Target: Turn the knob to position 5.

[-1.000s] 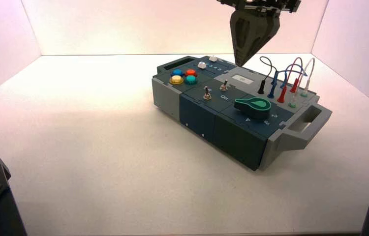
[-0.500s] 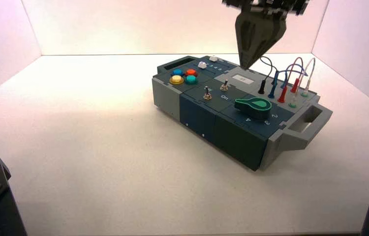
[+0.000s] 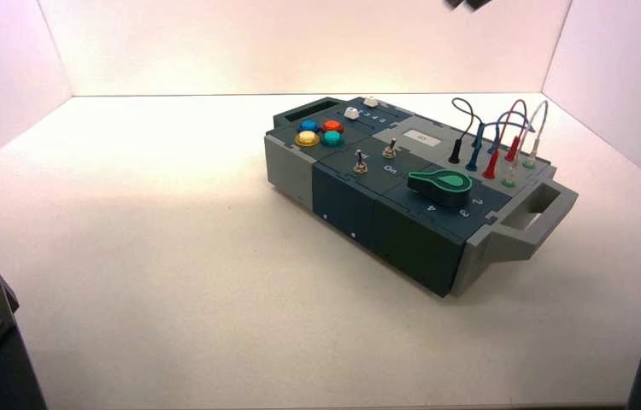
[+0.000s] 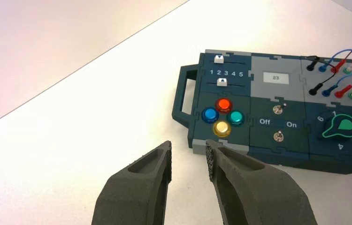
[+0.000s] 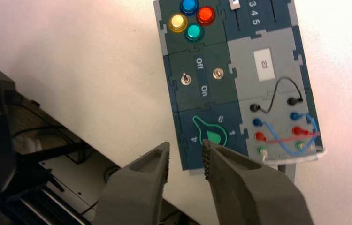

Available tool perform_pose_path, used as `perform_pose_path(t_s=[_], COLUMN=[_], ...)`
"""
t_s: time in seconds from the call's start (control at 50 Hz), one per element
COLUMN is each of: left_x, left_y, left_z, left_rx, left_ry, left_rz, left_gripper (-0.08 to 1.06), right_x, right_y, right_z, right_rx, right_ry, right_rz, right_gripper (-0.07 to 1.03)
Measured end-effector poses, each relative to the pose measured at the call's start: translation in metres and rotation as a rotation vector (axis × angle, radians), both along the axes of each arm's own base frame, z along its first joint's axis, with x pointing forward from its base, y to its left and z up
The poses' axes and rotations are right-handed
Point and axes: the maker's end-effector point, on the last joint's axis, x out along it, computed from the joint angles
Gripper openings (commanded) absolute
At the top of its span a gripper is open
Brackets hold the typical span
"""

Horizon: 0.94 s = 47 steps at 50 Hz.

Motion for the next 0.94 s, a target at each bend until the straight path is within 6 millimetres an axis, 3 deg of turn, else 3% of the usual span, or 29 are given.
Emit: perform_pose_path(t_s=[0.28, 0.94], left_x=[-0.002, -0.005], left_y=[-0.004, -0.004], left_z=[0.001, 0.007], left_rx=[-0.003, -0.010], left_ry=[-0.003, -0.019], left_rz=[-0.015, -0.018], left_gripper=[0.41, 0.41], right_x=[-0.015, -0.015], right_y=[-0.007, -0.006], right_z=[-0.007, -0.003], right_rx=[0.022, 0.038], right_ry=[0.034, 0.018], right_rz=[-0.031, -0.035], right_gripper=[0.55, 0.55])
